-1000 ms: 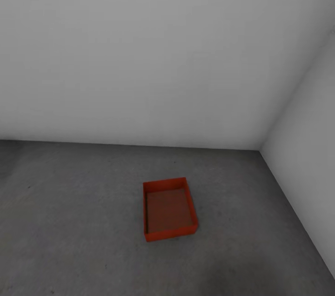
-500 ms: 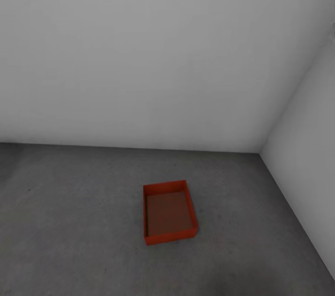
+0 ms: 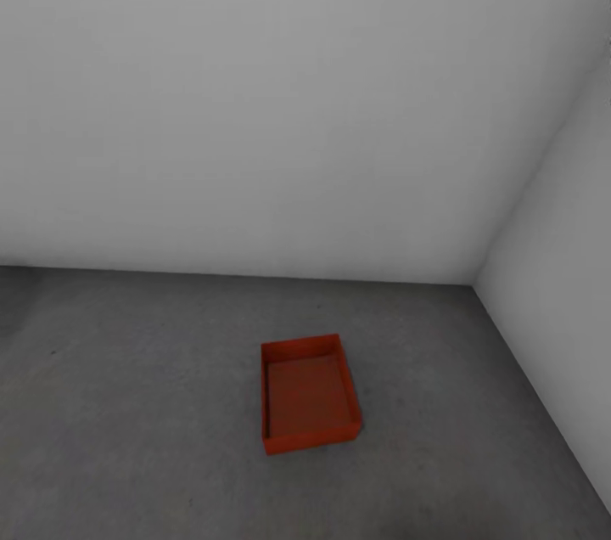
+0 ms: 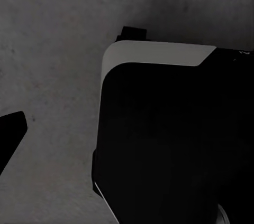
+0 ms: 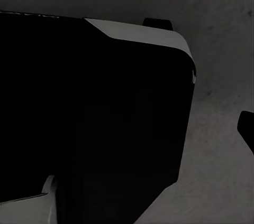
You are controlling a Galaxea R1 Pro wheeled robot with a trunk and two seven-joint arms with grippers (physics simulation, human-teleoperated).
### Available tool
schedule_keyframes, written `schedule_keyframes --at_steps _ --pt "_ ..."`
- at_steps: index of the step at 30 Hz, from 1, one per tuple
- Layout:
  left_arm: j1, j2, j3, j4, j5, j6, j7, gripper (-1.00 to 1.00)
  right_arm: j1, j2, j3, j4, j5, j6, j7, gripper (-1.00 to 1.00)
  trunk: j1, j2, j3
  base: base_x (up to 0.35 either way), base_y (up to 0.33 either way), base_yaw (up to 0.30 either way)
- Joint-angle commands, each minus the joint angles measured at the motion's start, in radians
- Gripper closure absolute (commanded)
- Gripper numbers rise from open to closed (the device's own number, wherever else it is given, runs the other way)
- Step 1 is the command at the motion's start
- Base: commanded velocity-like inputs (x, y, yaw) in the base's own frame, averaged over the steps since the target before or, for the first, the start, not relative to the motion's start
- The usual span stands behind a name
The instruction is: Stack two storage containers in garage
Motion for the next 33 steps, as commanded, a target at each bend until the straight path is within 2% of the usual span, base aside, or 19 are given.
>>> schedule_keyframes --at_steps 1,33 --pt "0.000 0.000 -0.003 0.000 0.009 -0.001 0.002 -1.00 -0.001 0.001 0.008 0.003 -0.010 -0.005 -0.001 -1.00 0.000 -0.001 0.001 0.000 0.000 0.000" --pt "0.000 0.002 -0.003 0.000 0.011 -0.001 0.002 -1.00 -0.001 0.000 0.008 0.003 -0.009 -0.005 0.020 -1.00 0.000 -0.001 0.051 0.000 0.000 0.000"
